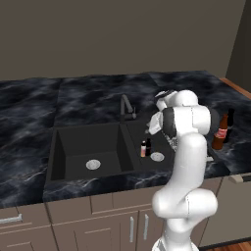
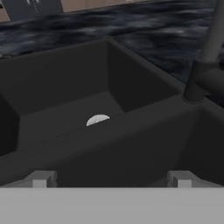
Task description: Place the large bottle from the dining counter next to the other large bottle outside the sink, and place the small bottle from the dining counter next to the other small bottle inside the sink.
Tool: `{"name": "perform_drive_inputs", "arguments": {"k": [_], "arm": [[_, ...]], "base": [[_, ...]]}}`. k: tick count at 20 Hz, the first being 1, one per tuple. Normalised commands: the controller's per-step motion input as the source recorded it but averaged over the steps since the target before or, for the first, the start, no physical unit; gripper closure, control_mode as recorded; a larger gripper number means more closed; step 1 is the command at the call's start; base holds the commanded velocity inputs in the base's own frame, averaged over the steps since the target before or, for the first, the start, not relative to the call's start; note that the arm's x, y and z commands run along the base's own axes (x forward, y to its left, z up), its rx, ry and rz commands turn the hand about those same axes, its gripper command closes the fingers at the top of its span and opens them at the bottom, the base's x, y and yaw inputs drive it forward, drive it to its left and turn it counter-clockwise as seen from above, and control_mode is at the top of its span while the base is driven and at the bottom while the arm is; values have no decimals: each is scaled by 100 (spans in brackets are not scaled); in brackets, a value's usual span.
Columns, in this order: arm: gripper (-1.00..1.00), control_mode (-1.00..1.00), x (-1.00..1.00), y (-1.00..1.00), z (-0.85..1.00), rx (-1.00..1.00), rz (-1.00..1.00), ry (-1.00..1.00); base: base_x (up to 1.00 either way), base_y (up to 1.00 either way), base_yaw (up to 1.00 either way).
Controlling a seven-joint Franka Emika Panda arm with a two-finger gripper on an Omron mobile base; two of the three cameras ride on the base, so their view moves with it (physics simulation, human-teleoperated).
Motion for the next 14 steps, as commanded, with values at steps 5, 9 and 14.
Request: {"name": "perform_drive_inputs", "arguments": {"k": [5,9,14], "arm": [[-100,-100,-50,0,40,0,0,0],[-100,-100,-63,0,38,-2,0,-1],[-100,-100,-67,0,34,-7,0,-2]], "base": [[0,0,0],[0,0,0],[0,0,0]]}}
